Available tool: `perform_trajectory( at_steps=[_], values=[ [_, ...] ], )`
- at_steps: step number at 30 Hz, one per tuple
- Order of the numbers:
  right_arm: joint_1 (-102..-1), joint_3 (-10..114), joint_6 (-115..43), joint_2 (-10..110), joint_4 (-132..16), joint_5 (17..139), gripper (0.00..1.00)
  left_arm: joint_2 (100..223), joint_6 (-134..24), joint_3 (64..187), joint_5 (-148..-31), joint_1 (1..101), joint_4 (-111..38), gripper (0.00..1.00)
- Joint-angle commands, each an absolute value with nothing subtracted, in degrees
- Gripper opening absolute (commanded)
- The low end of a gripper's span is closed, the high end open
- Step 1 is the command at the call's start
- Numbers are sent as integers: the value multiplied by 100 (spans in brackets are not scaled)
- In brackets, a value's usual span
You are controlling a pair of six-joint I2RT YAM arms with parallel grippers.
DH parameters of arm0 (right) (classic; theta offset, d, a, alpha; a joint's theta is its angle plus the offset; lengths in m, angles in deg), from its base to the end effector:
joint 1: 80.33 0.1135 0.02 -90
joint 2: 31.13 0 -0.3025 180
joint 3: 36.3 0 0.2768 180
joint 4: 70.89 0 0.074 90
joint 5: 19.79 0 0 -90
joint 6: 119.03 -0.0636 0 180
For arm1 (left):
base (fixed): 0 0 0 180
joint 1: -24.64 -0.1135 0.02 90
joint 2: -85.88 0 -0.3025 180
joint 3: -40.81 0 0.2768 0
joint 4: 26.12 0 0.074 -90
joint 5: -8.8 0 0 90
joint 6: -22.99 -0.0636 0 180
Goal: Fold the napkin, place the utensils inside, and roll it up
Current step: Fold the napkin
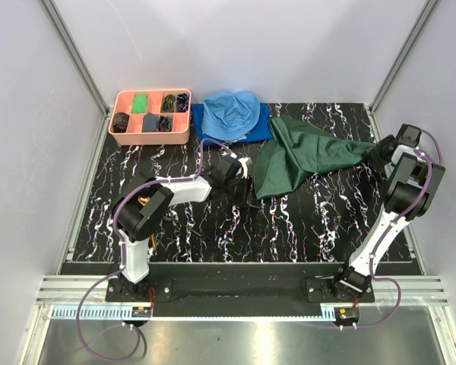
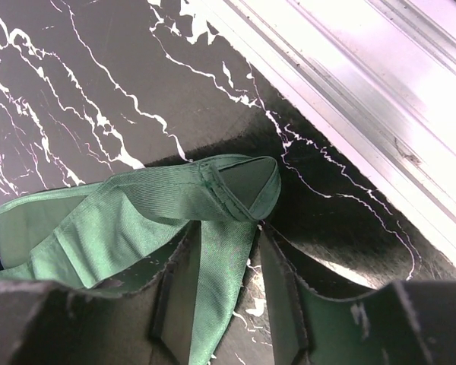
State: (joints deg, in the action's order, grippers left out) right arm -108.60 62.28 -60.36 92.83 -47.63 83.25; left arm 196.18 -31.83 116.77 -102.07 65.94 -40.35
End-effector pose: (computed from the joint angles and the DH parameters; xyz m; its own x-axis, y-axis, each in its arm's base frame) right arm 0.4726 -0.2379 0.1437 -0.3930 0.7865 -0.4764 0.6257 0.6084 0.4882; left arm 0.3169 -0.3086 0.1410 -0.9177 0.0897 -0.3870 0.3243 0.7317 -0.5996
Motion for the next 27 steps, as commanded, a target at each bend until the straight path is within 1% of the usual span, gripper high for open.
perform_trajectory(
  at_steps=[1,4,5,6,8,9,11,12,16,22,27],
  values=[
    [-10907,6297,-6076,9526,-4677,8340,44,20031,-3352,11749,-9474,6718,-4664,44],
    [-10907,6340,-6067,9561,-4686,8375,36,20031,-3378,11758,-9325,6744,-4655,33],
    [-10907,6367,-6067,9604,-4677,8392,31,20014,-3396,11741,-9211,6753,-4655,30],
    [-10907,6393,-6075,9640,-4686,8410,29,19979,-3414,11723,-9167,6753,-4646,24],
    [-10907,6463,-6067,9701,-4686,8471,27,19935,-3457,11697,-9018,6753,-4637,17],
    [-10907,6481,-6084,9710,-4677,8489,23,19891,-3492,11679,-8982,6762,-4620,11],
    [-10907,6525,-6093,9728,-4694,8515,18,19777,-3519,11627,-8920,6762,-4559,4],
    [-10907,6534,-6111,9737,-4695,8524,13,19733,-3545,11600,-8903,6753,-4541,0],
    [-10907,6613,-6137,9737,-4686,8507,0,19408,-3607,11346,-8736,6744,-4584,0],
    [-10907,6675,-6120,9579,-4686,8498,0,18740,-3669,10784,-8648,6727,-4734,0],
    [-10907,6552,-6067,9333,-4668,8367,0,18265,-3677,10370,-8814,6736,-4839,0]
  ],
)
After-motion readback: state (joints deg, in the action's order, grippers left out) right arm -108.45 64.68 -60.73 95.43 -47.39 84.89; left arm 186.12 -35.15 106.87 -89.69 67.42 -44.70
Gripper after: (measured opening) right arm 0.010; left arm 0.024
